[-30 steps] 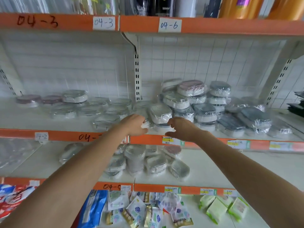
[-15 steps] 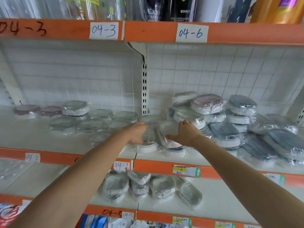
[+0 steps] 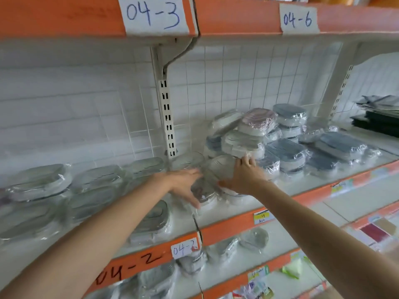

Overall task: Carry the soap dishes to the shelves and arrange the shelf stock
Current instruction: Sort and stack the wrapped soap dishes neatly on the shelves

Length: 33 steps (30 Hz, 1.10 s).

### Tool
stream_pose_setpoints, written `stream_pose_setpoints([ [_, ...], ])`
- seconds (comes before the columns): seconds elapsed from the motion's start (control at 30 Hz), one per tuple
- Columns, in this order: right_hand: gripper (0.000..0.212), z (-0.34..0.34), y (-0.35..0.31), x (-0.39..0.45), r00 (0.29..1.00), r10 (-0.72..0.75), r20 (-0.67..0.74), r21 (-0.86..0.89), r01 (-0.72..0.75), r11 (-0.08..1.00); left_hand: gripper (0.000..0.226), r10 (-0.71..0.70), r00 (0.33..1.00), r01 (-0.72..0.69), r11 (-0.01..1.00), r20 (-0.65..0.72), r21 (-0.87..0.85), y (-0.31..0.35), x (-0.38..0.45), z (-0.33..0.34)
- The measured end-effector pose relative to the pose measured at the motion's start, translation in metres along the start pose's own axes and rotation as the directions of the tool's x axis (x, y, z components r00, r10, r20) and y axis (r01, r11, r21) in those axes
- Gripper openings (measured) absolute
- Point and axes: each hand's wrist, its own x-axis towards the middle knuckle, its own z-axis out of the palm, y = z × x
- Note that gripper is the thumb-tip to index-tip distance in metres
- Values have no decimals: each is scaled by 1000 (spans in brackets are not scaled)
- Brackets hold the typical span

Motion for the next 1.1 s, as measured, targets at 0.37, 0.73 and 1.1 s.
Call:
stream_pose_setpoints([
  [0.37, 113, 4, -13, 2, 978, 191, 82, 91, -198, 976, 127, 139, 988, -150, 969, 67, 197, -15, 7, -4],
  [0.73, 110, 5, -12, -2, 974, 223, 26, 224, -223, 949, 132, 183, 983, -181, 961, 9, 211, -18, 16, 2],
  [1.1, 68, -8, 16, 9, 976, 158, 152, 635, -219, 741, 126, 43, 983, -35, 998, -178, 52, -6, -14, -6],
])
